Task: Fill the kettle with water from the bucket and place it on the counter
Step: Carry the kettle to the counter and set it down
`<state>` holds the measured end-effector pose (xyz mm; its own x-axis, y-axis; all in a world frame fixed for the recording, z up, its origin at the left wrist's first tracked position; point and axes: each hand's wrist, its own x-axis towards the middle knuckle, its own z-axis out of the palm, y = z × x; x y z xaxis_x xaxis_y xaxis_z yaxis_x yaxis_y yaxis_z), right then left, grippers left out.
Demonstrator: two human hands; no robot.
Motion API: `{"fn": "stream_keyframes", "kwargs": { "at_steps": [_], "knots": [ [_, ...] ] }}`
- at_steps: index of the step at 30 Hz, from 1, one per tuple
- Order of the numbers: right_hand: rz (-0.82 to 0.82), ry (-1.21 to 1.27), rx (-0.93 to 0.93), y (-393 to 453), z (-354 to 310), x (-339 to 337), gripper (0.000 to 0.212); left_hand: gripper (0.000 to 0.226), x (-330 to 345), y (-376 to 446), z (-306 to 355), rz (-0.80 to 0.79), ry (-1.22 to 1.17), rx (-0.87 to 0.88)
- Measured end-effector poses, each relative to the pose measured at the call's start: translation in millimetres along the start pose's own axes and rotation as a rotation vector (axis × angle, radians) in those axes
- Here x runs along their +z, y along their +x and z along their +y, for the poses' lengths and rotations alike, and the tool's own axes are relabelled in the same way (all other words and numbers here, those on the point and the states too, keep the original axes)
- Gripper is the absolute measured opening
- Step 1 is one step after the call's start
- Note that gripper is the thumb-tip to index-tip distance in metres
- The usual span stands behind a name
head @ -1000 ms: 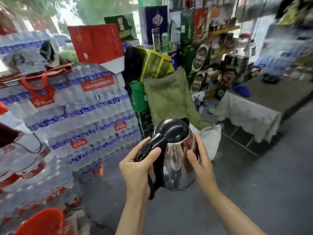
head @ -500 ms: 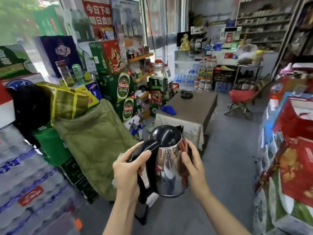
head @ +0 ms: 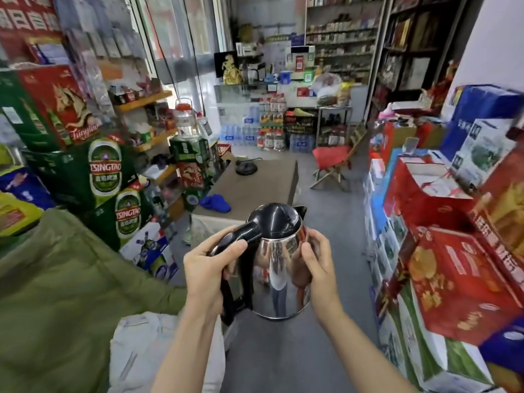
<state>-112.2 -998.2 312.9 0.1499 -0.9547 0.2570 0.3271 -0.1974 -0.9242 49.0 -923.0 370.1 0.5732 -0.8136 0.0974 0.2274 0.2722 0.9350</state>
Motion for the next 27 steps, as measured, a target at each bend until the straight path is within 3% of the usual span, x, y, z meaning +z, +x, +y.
{"fn": "stream_keyframes", "kwargs": {
  "at_steps": [6, 13, 20, 27],
  "knots": [
    [0.02, -0.017, -0.005, 105, 34, -20, 0.041, 0.035, 48, 95, -36, 0.025, 0.007, -0.041],
    [0.014, -0.037, 0.011, 232, 73, -18, 0.044, 0.058, 94, 209, -53, 0.033, -0.061, -0.049],
    [0.007, -0.048, 0.037, 377, 121, -10, 0.037, 0.032, 123, 362, -98, 0.039, 0.071, -0.003],
    [-0.005, -0.011, 0.072, 524, 156, -9, 0.029, 0.029, 172, 498, -133, 0.061, 0.066, 0.013]
  ]
}}
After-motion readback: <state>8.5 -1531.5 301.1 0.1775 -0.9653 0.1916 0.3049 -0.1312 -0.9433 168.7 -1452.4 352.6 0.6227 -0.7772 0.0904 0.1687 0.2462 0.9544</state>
